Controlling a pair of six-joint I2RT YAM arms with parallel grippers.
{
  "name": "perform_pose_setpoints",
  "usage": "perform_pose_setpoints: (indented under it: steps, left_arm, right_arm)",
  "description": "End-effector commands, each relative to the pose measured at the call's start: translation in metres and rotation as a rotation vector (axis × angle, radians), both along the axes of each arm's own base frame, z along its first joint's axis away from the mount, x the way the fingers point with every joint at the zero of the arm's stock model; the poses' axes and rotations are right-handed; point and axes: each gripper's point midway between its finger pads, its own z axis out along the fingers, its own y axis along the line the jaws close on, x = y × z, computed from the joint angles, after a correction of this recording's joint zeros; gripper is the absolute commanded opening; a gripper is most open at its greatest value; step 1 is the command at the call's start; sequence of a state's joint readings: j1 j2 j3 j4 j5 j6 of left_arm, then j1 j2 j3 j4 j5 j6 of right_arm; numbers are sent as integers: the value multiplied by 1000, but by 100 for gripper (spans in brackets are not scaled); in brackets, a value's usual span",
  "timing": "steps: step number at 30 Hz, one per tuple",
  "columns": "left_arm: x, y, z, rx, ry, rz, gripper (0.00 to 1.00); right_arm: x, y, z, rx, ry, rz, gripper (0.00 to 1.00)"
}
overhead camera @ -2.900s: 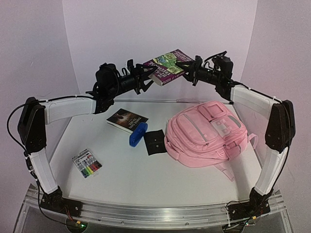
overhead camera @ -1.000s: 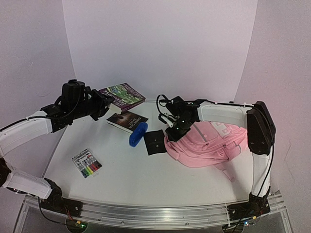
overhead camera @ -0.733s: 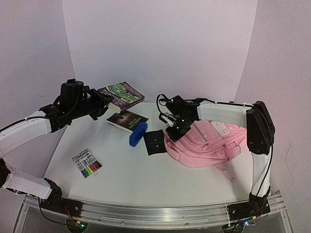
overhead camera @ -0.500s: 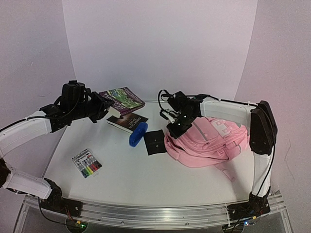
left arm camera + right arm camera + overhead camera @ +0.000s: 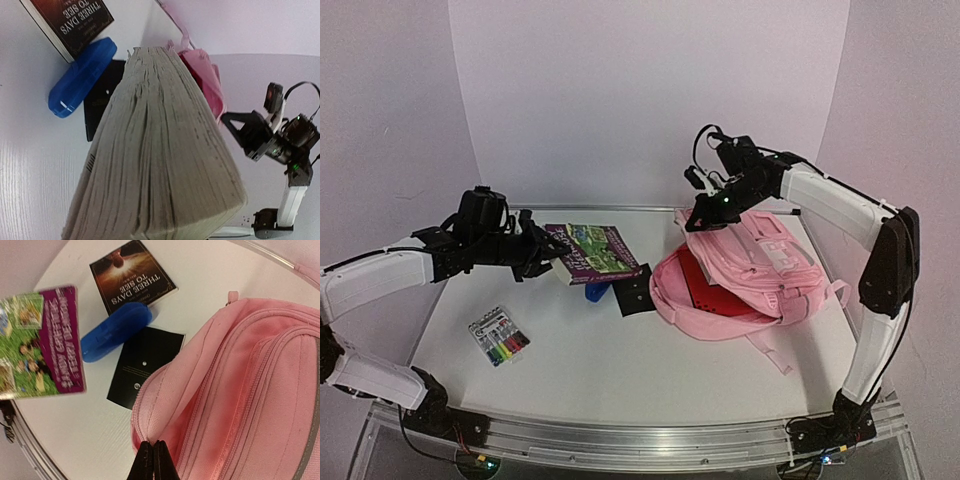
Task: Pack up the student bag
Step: Place the book in the student bag.
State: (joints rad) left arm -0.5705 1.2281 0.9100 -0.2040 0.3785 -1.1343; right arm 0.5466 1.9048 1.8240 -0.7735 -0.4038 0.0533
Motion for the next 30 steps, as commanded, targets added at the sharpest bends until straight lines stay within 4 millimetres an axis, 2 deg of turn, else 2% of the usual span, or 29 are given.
perform_pose_setpoints:
  steps: [1,7,8,10,11,14,17,23,30]
  left_arm:
    - [1,-41,51,-168,-181,-220,0]
    - [31,-83,51,-234,-224,-330,0]
    - [36,-91,46,-244,-219,-351,0]
    - [46,-112,54,-292,-249,-403,0]
    - [49,-123,52,-308,-247,-433,0]
    - [47,-159,64,-366,-285,-535,0]
    - [47,-185,61,-379,-274,-607,0]
    - [61,-207,41,-385,-218,-622,0]
    - [78,-230,11,-340,-160,-611,0]
  right_arm:
    - [-11,22,91,253,-82,85,0]
    - [-18,20,123,316,-114,107,0]
    - [-19,19,125,320,-116,108,0]
    - [-21,18,128,326,-117,106,0]
    - [-21,18,129,329,-116,105,0]
    - [-23,18,132,336,-115,102,0]
    - [-23,19,136,351,-118,102,0]
    - [-17,23,147,383,-130,90,0]
    - [-9,30,149,418,-117,76,0]
